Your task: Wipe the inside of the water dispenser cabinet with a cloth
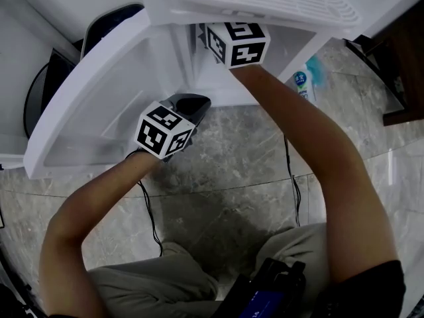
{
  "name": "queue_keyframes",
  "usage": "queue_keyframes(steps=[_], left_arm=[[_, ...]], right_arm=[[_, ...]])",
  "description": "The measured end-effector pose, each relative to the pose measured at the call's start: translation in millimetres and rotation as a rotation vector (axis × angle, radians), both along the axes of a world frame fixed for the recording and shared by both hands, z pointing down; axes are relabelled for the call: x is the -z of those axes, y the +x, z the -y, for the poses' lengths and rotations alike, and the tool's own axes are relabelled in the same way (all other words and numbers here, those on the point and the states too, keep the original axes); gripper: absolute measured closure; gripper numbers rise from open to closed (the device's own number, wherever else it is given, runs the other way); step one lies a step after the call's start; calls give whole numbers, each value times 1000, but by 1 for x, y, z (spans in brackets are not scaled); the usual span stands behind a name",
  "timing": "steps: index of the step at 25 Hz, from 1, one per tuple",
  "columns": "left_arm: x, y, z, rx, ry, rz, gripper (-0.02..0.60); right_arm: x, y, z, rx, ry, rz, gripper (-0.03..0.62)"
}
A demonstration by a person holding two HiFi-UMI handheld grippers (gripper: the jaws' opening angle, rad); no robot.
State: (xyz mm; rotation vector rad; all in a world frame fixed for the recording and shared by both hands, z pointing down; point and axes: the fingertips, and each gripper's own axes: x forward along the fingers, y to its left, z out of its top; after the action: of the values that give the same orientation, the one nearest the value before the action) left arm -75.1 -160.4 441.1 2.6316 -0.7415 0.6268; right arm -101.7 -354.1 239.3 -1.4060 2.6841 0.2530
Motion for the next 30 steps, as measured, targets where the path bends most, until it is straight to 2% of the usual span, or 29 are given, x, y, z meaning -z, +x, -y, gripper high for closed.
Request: queue_keyframes(steps=[3, 9, 13, 16, 21, 25, 30], left_arm=[[2, 6, 0, -4, -1, -9, 574], [6, 21, -4, -38, 9, -21, 574], [6, 15, -4, -25, 0, -21, 574], [0, 7, -4, -10, -13, -8, 574], [2, 7, 0, -7, 0, 12, 574], [8, 8, 6, 10, 12, 25, 574], [18, 4, 10, 23, 38, 59, 574]], right_arm=[[-10, -1, -11, 19, -37, 9, 487], [-11, -1, -7, 10, -30, -15, 487], [-5, 0, 11, -22, 3, -25, 487], [-5, 0, 11, -11, 12, -42, 487], [-16, -2, -7, 62, -33, -97, 487], [-33, -3, -37, 162, -55, -209, 485], [-44, 7, -74, 235, -84, -298, 485]])
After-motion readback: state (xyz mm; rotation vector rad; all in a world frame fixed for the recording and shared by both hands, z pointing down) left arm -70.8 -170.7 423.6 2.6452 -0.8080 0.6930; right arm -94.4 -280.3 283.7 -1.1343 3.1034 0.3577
